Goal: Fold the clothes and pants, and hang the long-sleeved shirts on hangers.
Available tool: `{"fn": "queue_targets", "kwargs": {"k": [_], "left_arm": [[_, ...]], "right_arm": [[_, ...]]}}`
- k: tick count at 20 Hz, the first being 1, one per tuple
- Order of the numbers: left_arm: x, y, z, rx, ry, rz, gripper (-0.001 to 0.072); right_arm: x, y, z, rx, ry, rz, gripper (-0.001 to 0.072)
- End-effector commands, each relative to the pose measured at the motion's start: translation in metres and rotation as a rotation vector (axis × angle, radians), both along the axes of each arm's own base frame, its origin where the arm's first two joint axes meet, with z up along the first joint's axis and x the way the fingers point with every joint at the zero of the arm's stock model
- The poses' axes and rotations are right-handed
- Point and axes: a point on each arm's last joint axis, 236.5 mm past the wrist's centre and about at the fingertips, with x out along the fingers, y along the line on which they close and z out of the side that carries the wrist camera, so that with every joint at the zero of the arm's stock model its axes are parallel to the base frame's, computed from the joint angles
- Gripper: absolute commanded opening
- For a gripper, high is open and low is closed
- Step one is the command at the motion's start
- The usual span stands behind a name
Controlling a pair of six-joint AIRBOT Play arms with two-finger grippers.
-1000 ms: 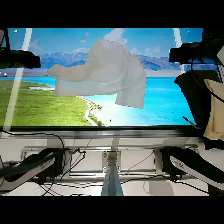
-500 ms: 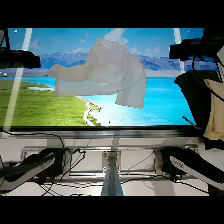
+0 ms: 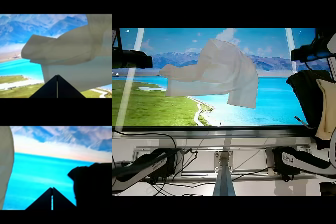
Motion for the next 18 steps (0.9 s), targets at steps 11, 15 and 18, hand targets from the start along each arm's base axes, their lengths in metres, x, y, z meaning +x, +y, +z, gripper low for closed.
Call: {"fn": "queue_targets", "kwargs": {"k": [11, 15, 18], "left_arm": [[0.007, 0.001, -0.013, -0.009, 0.024, 0.003, 0.0015], [0.010, 0.035, -0.046, 0.143, 0.111, 0.026, 0.0015], [0.010, 0.060, -0.077, 0.209, 0.198, 0.048, 0.0015]], "right_arm": [[0.050, 0.100, -0.221, 0.663, 0.295, -0.108, 0.0531], [0.052, 0.123, -0.233, 0.637, 0.290, -0.072, 0.0472], [0.051, 0.139, -0.235, 0.618, 0.289, -0.039, 0.0404]]}}
